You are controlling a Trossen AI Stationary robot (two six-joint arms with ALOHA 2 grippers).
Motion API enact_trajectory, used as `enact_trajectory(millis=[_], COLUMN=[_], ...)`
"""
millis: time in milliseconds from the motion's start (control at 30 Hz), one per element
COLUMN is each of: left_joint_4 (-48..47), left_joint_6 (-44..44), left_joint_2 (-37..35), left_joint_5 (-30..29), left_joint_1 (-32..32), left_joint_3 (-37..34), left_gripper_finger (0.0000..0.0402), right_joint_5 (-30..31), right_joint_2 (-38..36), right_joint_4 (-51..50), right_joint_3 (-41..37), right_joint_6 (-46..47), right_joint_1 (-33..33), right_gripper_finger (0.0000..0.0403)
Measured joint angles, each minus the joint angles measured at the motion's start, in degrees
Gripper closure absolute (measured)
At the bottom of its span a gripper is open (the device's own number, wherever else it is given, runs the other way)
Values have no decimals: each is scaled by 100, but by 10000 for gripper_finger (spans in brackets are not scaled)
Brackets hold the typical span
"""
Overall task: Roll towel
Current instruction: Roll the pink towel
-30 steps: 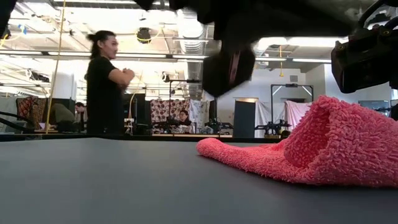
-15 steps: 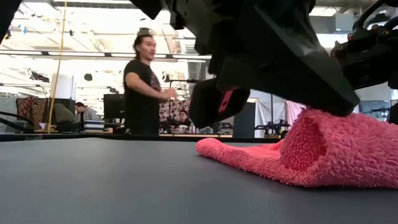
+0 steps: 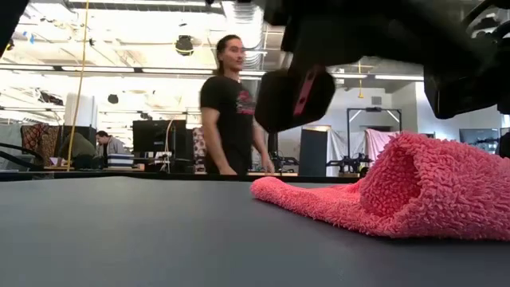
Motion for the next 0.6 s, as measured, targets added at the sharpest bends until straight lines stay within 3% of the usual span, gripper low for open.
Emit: enact_trajectory(millis=[133,600], left_joint_4=[-466,-722], left_joint_6=[-77,-33], left_joint_2=[2,-2], left_joint_5=[-750,-346], left_joint_1=[39,89], left_joint_3=[-7,-7], left_gripper_finger=[401,401], right_joint_5=[0,0], right_joint_2=[0,0], right_joint_4=[2,9], right_joint_3=[-1,0], right_joint_6=[5,22], right_joint_1=[0,0], right_gripper_finger=[271,271])
